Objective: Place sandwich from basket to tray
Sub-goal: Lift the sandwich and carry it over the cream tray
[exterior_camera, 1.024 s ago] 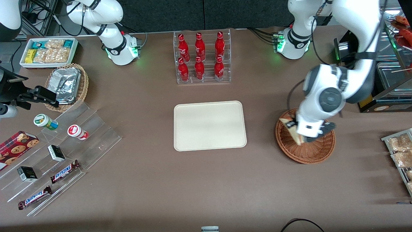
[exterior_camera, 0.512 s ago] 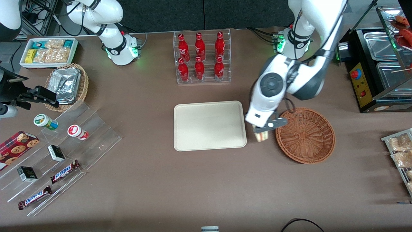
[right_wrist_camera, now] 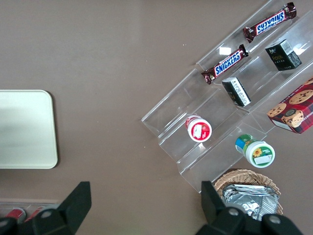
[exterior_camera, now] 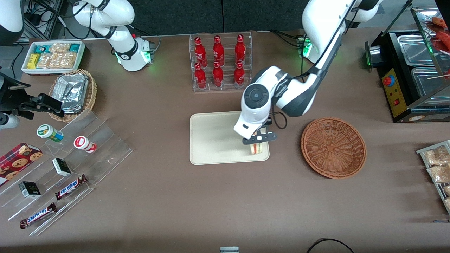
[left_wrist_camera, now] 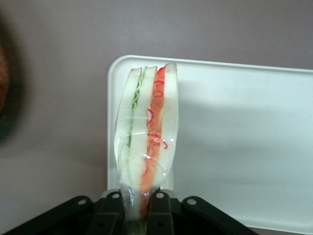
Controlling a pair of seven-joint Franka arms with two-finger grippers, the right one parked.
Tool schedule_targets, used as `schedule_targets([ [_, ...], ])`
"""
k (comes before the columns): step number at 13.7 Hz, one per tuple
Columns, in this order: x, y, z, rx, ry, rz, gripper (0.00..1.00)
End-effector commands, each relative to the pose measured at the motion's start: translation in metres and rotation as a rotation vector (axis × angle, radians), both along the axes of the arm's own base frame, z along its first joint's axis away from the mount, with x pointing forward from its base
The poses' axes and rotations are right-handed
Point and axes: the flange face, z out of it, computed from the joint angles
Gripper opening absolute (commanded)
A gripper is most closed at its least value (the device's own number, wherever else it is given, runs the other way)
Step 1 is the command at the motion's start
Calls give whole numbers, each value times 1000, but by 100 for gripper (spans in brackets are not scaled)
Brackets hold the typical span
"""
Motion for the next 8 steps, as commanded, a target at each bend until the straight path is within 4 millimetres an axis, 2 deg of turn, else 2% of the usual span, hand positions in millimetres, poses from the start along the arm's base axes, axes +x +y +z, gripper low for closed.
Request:
schedule_targets([
  [1, 0, -32, -9, -9, 5, -19, 0],
  [3, -13, -56, -28, -4, 18, -46, 0],
  [5, -17, -70, -49, 4, 30, -67, 0],
  [8, -32, -83, -60, 16, 38, -99, 0],
])
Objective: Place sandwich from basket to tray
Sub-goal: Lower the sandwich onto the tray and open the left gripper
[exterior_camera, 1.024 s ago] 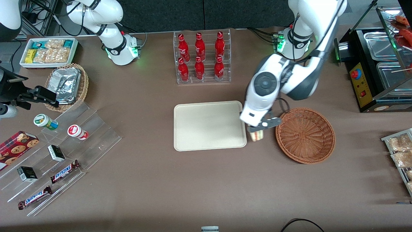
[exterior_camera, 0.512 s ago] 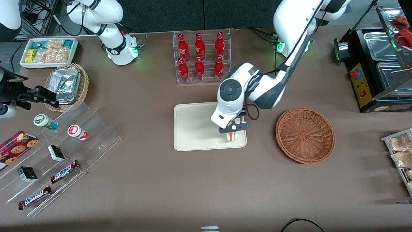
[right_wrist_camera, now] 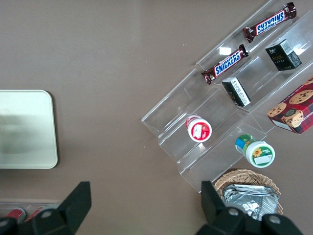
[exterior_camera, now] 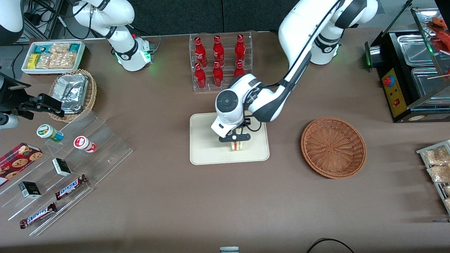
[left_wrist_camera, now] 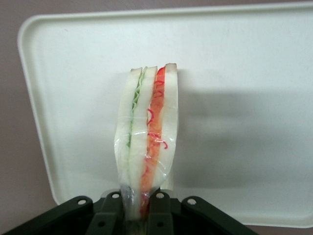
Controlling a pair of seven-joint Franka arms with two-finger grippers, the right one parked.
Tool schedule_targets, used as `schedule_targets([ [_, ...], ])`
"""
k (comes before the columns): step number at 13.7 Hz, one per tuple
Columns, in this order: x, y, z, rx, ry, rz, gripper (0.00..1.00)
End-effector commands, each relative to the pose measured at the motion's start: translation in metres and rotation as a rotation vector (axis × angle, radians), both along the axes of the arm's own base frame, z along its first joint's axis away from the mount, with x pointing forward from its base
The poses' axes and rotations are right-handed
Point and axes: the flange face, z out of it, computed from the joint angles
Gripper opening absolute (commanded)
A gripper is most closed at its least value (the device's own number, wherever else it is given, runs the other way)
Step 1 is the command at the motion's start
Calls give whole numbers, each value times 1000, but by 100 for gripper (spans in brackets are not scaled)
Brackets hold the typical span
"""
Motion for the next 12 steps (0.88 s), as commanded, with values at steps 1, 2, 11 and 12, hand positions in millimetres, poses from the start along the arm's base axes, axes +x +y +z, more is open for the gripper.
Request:
schedule_targets([
  [1, -3, -14, -4, 7, -11, -12, 0],
  [2, -5, -17, -8, 2, -16, -15, 0],
  [11, -5, -16, -22, 28, -25, -30, 100],
  [12, -5, -16, -23, 26, -27, -31, 100],
])
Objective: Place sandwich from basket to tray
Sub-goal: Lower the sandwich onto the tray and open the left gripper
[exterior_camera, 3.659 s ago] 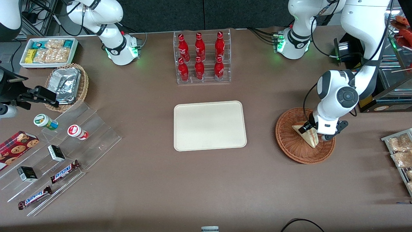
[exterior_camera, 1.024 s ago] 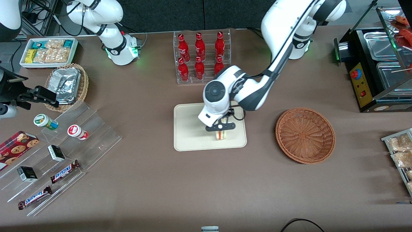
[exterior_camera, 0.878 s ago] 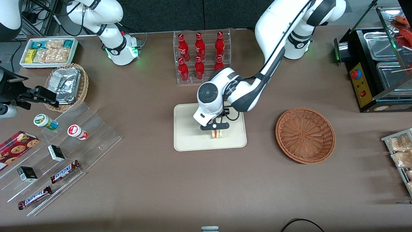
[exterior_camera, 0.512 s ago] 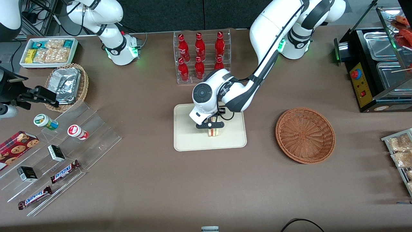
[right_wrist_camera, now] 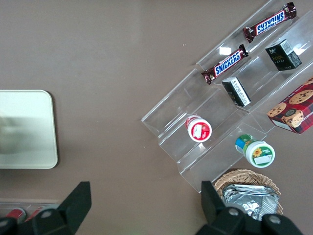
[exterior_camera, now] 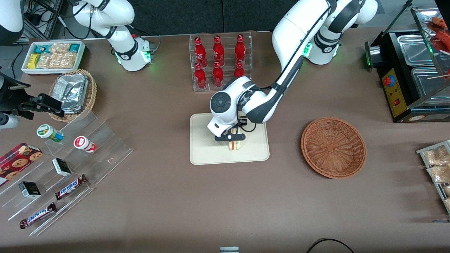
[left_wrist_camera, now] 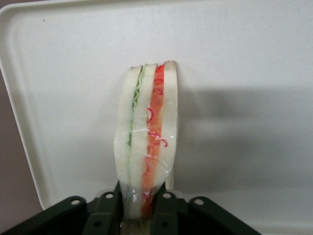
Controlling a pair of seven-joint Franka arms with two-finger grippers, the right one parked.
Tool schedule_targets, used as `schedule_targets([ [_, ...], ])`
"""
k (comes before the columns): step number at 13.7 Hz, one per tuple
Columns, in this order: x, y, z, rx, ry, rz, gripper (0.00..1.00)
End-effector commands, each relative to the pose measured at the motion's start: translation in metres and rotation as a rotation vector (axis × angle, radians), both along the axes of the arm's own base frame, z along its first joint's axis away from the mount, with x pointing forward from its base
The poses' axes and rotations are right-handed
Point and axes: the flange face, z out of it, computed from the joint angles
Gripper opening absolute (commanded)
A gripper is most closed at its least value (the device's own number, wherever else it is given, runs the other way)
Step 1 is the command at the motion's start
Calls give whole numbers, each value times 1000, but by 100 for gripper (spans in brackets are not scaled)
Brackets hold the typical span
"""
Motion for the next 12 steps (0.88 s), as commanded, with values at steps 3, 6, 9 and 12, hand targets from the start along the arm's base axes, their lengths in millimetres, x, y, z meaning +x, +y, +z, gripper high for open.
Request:
schedule_targets([
  [3, 3, -7, 0, 3, -24, 2, 100],
  [6, 5, -6, 7, -2, -33, 16, 100],
  [9, 11, 1, 36, -9, -56, 23, 100],
  [12, 27, 25, 67, 5, -50, 64, 100],
])
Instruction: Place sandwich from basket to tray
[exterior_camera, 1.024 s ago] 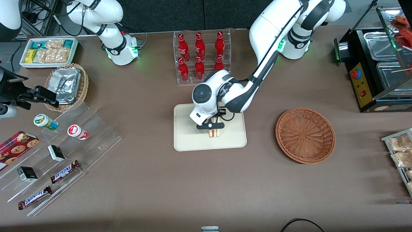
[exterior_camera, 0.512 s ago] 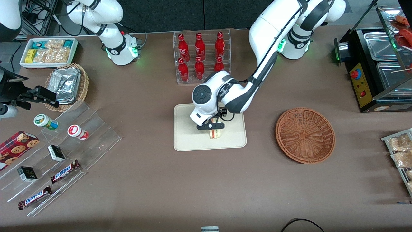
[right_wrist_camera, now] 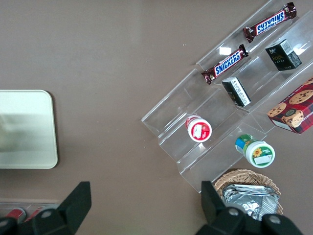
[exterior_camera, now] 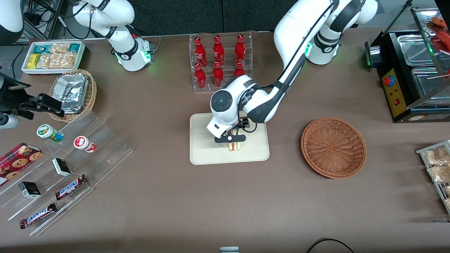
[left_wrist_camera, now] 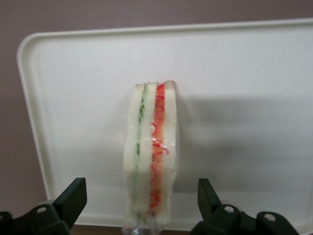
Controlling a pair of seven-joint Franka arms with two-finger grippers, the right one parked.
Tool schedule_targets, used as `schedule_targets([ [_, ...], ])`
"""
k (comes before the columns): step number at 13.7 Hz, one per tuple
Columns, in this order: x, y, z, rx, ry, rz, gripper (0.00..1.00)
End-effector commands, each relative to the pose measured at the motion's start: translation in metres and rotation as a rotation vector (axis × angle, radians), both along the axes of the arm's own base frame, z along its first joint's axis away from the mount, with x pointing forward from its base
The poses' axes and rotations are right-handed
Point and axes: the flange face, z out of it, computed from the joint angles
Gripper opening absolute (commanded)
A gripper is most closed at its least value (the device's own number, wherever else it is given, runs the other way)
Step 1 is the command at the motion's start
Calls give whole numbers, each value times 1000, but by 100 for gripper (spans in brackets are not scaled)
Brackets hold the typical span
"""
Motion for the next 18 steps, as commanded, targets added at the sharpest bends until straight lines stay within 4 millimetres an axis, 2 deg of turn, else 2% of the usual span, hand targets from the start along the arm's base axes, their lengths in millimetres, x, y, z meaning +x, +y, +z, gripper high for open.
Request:
schedule_targets([
  [1, 18, 32, 39, 28, -6, 56, 100],
  [6, 66, 127, 92, 19, 27, 130, 100],
  [10, 89, 184, 107, 18, 63, 150, 100],
  [15, 92, 266, 136, 20, 132, 38, 100],
  [17, 92, 312, 163, 0, 114, 25, 100],
  [18, 83, 330, 177, -20, 125, 10, 100],
])
